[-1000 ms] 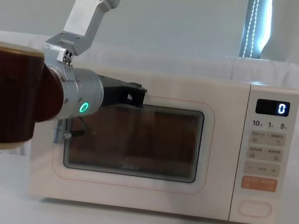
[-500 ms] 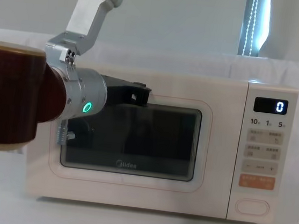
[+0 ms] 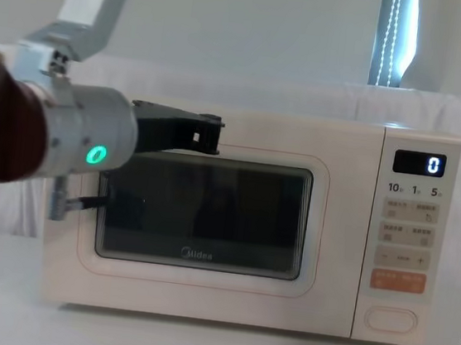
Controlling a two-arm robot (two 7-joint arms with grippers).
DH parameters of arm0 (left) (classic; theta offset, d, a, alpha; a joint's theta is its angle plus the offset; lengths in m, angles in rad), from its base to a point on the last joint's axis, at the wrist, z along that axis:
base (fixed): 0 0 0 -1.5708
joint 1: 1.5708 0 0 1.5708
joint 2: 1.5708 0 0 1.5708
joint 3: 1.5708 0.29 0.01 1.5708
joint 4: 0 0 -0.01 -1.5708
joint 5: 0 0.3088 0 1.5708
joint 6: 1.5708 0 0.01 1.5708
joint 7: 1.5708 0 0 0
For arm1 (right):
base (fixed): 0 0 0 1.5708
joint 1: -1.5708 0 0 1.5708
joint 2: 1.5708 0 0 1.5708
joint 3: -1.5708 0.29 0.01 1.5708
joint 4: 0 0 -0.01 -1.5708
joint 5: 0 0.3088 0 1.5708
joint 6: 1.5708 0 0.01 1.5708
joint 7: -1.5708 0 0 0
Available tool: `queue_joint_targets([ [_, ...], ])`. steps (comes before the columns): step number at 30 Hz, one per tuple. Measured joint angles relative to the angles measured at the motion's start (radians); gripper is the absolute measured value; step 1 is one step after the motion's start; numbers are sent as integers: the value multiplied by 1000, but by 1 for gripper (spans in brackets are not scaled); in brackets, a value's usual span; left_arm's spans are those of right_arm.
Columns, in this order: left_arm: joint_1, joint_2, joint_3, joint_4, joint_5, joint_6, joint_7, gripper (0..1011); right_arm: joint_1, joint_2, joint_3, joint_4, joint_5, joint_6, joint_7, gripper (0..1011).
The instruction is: Press the button to open the microwave door with one hand; close the microwave door with the other hand.
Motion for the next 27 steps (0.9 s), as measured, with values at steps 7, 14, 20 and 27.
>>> queue_joint_targets([
  [7, 83, 67, -16, -115, -24, -7, -19, 142, 0, 0, 0, 0, 0, 0, 0, 1002],
  [14, 198, 148, -49, -234, -45, -25, -32, 352, 0, 0, 0, 0, 0, 0, 0, 1002],
  [20, 303, 210, -100, -313, -77, -44, -35, 556, 0, 0, 0, 0, 0, 0, 0, 1002],
  [27, 399, 262, -165, -374, -108, -72, -33, 757, 0, 0, 0, 0, 0, 0, 0, 1002],
])
